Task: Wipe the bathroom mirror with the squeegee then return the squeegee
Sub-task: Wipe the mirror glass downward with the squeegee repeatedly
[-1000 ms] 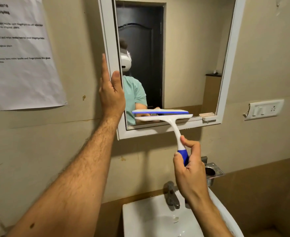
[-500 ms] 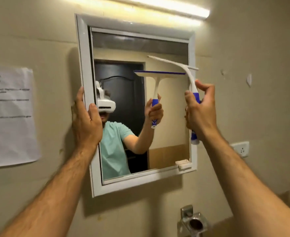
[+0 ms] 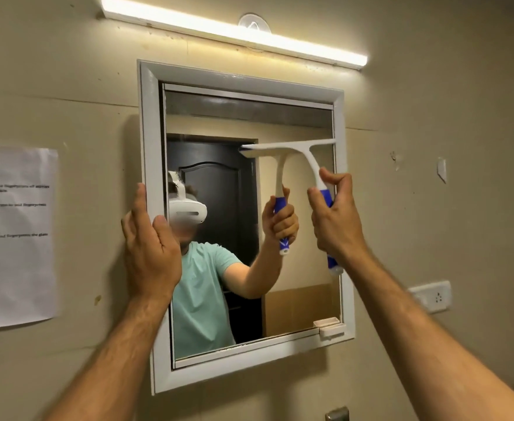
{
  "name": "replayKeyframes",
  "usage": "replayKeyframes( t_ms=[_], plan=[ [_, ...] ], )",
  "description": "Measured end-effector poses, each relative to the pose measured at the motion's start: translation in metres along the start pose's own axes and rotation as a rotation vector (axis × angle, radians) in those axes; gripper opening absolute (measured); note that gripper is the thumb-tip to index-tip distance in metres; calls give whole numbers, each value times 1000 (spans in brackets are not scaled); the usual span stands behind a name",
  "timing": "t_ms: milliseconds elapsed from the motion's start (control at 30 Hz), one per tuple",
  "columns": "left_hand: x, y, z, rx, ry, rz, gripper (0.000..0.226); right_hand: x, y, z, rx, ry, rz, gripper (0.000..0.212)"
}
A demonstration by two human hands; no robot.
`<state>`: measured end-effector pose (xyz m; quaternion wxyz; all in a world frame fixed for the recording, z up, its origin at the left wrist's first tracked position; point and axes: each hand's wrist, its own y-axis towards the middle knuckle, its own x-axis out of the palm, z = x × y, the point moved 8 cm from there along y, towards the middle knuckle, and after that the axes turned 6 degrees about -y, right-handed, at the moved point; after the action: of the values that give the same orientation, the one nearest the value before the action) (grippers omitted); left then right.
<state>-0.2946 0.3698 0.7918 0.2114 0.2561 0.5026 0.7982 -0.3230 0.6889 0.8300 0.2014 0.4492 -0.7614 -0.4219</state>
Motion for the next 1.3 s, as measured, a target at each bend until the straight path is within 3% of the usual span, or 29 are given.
replayKeyframes(
  t_ms=[1000,1167,1300],
  plan=[
    [-20,-72,-29,-72,-101,-10,49,7,-260,133,467,17,-217,26],
    [-21,-64,-32,-130,-164,0,47,-3,-255,116,376,19,-166,33],
    [-19,-44,-22,-95,-149,4,42,-4,-176,52,174,152,-91,26]
  ],
)
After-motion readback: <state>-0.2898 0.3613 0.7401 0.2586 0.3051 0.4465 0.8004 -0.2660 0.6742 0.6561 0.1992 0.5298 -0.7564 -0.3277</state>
